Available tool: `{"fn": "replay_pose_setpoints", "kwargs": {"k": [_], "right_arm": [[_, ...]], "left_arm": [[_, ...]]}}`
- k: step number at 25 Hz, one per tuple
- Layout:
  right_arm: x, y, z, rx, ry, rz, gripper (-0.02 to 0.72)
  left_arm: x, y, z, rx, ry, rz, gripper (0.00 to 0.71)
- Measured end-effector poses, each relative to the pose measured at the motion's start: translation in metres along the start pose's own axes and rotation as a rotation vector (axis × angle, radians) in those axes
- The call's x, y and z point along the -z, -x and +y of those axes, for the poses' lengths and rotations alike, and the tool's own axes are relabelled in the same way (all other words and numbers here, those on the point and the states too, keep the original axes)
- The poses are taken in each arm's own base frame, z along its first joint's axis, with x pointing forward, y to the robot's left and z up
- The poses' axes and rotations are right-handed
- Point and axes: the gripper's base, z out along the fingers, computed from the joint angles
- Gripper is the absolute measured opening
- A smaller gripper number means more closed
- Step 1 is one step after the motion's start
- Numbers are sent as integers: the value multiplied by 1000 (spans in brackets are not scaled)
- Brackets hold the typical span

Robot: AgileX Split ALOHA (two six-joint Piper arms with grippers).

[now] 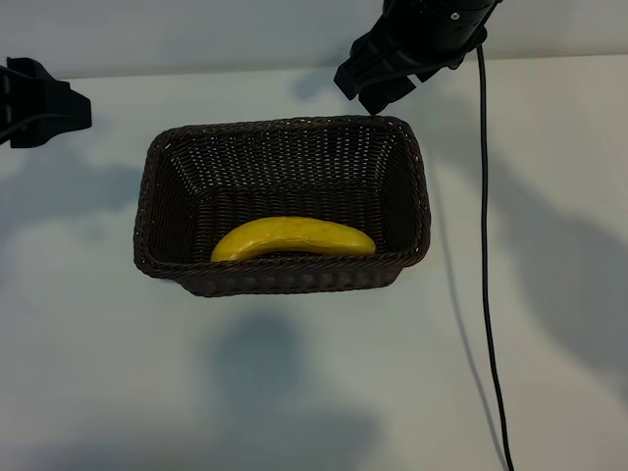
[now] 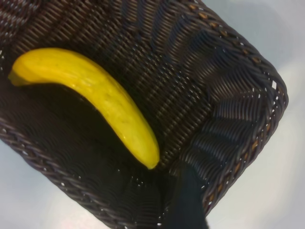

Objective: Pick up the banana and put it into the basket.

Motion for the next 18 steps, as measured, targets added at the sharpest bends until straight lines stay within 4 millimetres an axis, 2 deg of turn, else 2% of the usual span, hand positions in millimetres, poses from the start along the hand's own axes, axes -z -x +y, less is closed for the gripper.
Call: {"fn": "replay_pose_setpoints", "kwargs": {"k": [18], "right_arm": [[0, 0, 0, -2, -2, 0, 564]], "left_arm": [[0, 1, -3, 30, -29, -11, 562]]}}
